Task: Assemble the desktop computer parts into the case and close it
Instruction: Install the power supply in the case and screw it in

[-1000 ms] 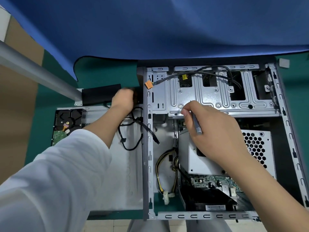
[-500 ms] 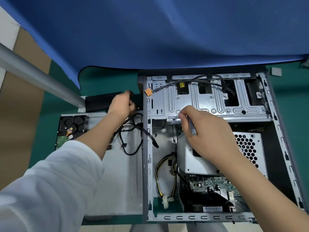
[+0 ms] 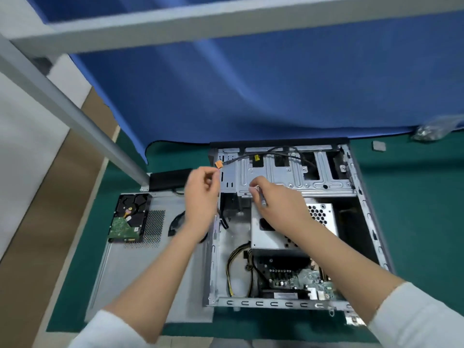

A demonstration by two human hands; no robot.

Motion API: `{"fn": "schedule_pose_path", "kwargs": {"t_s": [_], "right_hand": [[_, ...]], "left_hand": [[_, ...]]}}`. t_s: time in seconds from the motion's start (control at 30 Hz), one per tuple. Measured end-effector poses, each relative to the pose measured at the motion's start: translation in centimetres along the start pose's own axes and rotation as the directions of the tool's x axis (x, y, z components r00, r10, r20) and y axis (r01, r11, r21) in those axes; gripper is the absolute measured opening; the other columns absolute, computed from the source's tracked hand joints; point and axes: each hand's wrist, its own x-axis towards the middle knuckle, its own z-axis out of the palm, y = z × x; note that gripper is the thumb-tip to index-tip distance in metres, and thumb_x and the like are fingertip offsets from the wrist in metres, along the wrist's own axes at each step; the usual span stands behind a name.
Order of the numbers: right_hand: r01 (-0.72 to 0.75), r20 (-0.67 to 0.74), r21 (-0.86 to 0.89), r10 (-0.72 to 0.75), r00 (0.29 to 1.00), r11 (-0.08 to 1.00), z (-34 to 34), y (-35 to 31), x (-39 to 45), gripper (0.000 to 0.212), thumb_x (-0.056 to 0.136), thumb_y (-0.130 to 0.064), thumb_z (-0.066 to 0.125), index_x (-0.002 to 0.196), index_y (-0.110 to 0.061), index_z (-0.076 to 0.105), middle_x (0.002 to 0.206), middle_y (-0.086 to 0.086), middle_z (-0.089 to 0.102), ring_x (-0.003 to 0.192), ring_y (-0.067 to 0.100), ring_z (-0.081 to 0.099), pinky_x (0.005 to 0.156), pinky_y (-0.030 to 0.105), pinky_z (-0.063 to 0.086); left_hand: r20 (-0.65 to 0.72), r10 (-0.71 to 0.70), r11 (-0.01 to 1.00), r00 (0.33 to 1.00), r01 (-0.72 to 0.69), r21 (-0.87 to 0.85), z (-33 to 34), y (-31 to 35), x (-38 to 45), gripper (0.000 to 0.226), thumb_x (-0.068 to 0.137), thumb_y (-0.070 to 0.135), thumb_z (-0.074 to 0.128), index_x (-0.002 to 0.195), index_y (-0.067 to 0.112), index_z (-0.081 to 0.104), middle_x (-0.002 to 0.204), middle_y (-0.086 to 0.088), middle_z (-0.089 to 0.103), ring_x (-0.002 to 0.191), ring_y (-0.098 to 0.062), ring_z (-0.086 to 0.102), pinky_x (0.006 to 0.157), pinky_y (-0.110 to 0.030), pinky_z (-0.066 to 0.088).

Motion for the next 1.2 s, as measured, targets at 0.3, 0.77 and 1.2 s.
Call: {"fn": "schedule_pose_path", "kwargs": {"t_s": [0.3,0.77,1.2], "right_hand": [[0.021,0.163,0.201,-0.055,0.985,0.979,-4.2,6.9,-5.4,0.028,0.092,-0.056,0.047,0.108,-0.034,0.042,0.098,-0.018,0.06,0.088,0.007,0.055,0.09,0.034,0.034],[-0.274,0.242,0.739,0.136,0.961,0.615,-3.6,6.8,-8.6,0.027,0.096,-0.011,0.051,0.088,-0.024,0.029,0.118,0.006,0.048,0.092,0.009,0.057,0.071,0.011,0.048],[-0.347,0.213,0.916,0.485,0.848,0.204,-3.0,6.4,-9.7,0.029,0.096,-0.047,0.039,0.098,-0.018,0.042,0.108,-0.003,0.071,0.102,0.019,0.057,0.099,0.047,0.038]], "left_hand": [[0.184,-0.067,0.993,0.981,0.083,-0.081,5.9,5.7,-6.9,0.011,0.102,0.025,0.038,0.1,0.021,0.048,0.089,0.014,0.066,0.067,-0.005,0.057,0.056,-0.012,0.041],[0.142,-0.153,0.986,0.978,0.161,-0.051,5.2,5.5,-9.3,0.012,0.103,0.02,0.033,0.102,0.02,0.045,0.086,0.012,0.06,0.065,0.002,0.053,0.056,-0.009,0.04],[0.343,0.04,0.999,0.938,-0.033,-0.026,4.9,3.6,-8.1,0.014,0.103,0.023,0.031,0.103,0.025,0.045,0.098,0.004,0.057,0.09,-0.015,0.053,0.073,-0.027,0.041]]}}
